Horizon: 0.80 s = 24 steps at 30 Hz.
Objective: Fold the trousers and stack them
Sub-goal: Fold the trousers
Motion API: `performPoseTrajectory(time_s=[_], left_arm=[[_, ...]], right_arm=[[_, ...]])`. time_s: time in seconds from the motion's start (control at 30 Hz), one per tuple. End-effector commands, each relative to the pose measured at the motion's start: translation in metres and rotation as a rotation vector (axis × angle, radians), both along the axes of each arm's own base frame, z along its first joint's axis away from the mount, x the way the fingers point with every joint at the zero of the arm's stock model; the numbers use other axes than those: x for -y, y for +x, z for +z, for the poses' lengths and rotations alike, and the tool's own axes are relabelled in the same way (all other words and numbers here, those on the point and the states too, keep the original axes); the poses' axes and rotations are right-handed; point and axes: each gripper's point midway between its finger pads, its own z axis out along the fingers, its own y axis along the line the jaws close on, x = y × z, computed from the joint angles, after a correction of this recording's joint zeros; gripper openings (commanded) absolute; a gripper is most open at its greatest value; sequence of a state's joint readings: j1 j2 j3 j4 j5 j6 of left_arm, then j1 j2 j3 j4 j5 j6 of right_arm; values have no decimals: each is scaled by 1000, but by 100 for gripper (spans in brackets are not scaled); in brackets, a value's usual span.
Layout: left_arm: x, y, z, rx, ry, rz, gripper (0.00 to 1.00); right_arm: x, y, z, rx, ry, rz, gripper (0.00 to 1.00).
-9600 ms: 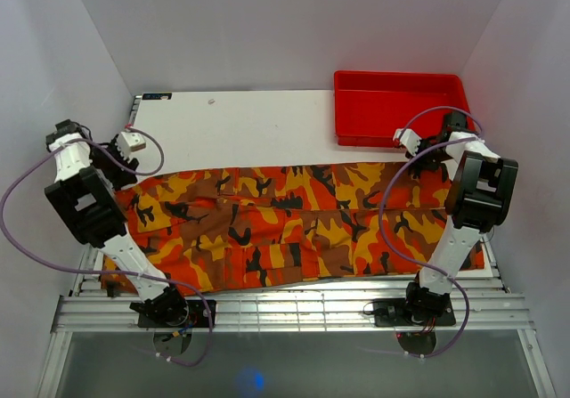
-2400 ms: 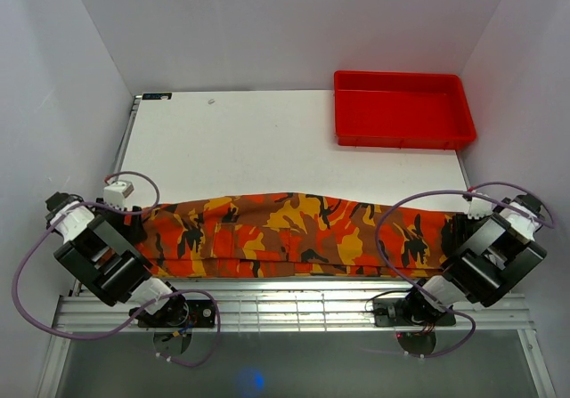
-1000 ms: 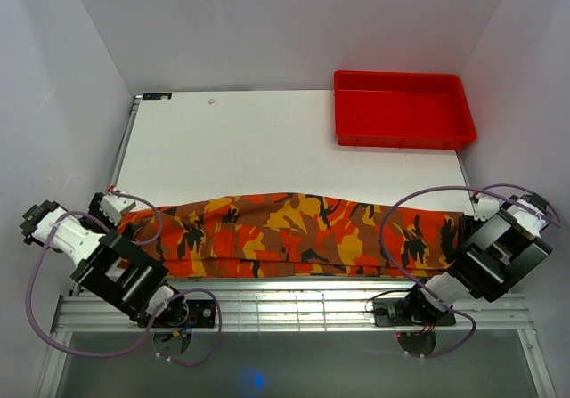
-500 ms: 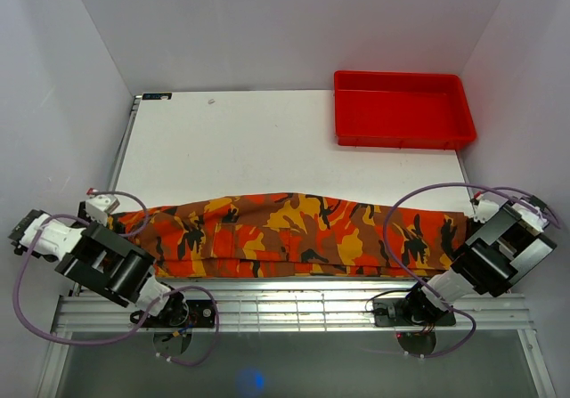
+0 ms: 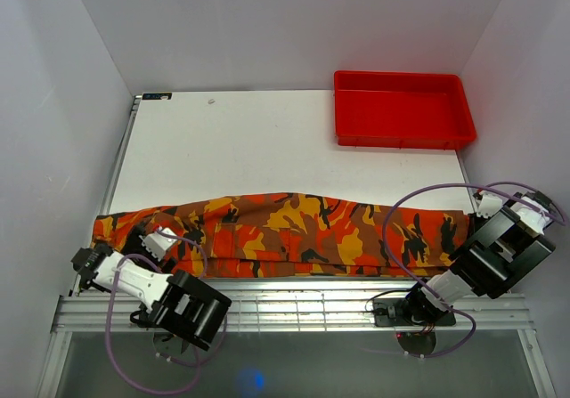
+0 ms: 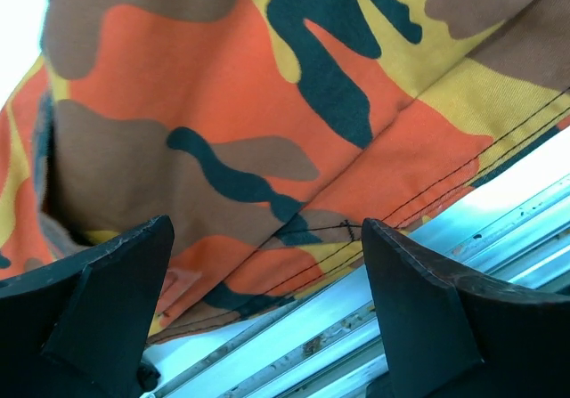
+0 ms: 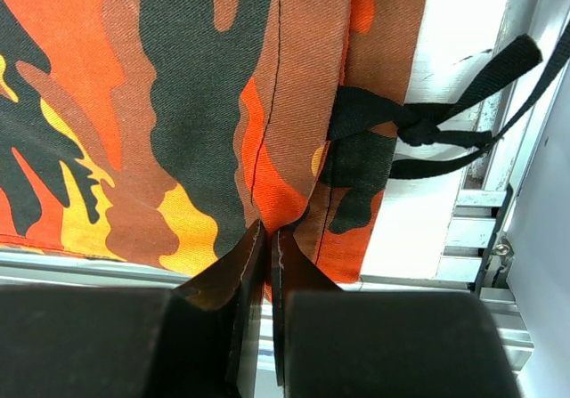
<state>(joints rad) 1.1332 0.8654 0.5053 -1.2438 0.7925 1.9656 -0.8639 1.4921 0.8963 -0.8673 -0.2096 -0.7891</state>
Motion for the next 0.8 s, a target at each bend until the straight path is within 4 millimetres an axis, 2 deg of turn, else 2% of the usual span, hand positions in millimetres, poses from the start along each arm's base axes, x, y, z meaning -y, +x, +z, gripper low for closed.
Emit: performPoseTrajectory(time_s=[0.0,0.13,0.3,0.47,0.77], left_arm=[[-17,18,3,180,478,-414,98],[-14,11,-11,139,460,-435,98],[-27,10,-25,98,502,-435,98],[-32,9,-34,71,499,-428,98],[-44,4,-37,-31,399,-369,98]], right_arm=[[5,8,13,34,-12,5,8],[8,10,13,32,-9,4,8],[10,13,14,35,-9,2,8],[11,11,16,30,-18,8,8],[37,29,46,75,-70,5,8]])
